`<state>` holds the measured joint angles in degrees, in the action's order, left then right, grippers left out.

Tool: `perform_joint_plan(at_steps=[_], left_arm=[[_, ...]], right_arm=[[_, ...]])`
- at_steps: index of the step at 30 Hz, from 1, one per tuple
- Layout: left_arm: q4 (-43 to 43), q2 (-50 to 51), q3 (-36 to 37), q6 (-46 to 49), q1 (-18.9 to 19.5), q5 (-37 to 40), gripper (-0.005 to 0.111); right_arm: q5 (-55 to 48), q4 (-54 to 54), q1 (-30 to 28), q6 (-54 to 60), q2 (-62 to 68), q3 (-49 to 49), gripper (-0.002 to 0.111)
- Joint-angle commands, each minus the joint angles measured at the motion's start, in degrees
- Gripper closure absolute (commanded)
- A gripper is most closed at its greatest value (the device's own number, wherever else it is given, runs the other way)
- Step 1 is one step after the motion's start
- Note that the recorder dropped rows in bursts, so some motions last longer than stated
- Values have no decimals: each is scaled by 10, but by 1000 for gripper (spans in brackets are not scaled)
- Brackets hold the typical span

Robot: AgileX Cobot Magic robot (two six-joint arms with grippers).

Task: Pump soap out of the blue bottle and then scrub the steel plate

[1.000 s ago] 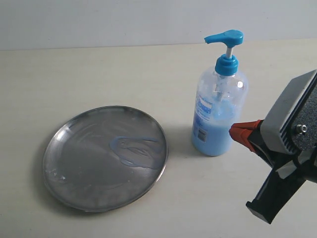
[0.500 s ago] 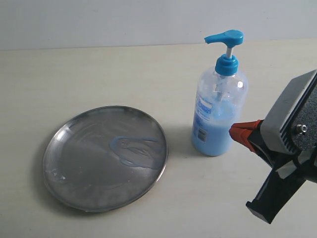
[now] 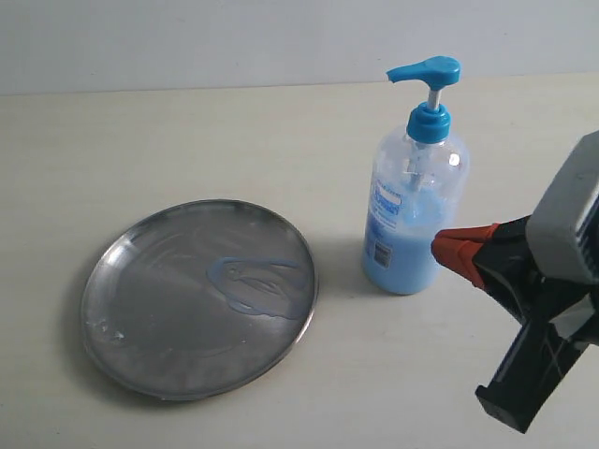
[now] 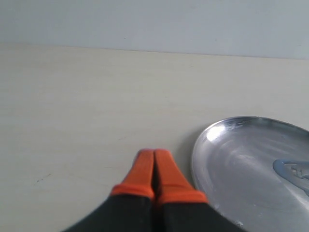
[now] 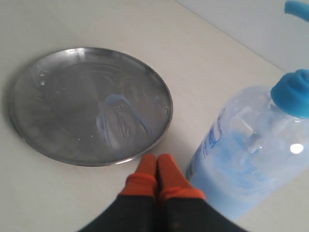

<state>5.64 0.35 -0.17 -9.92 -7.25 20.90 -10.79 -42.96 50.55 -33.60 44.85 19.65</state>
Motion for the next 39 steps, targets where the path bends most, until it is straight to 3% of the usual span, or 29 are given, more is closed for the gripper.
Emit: perform_joint_plan(at_steps=[1,4,10,19,32,39], left_arm=[[-5,-4,2,3,2,-5,107],[-5,-4,2,3,2,-5,107],[-5,-4,2,3,2,-5,107],[-5,-4,2,3,2,-5,107],[-5,-4,2,3,2,-5,107],[-5,-4,2,3,2,-5,107]], right_arm=[[5,175,1,209,-44,-4,108],[5,231,1,290,-65,-4,108],[4,261,-14,296,-98,-4,108],[2,298,-103,296,-171,-4,108],[-42,370,-279,293,-271,-6,108],[-42,385,-345,293,-338,-60,108]])
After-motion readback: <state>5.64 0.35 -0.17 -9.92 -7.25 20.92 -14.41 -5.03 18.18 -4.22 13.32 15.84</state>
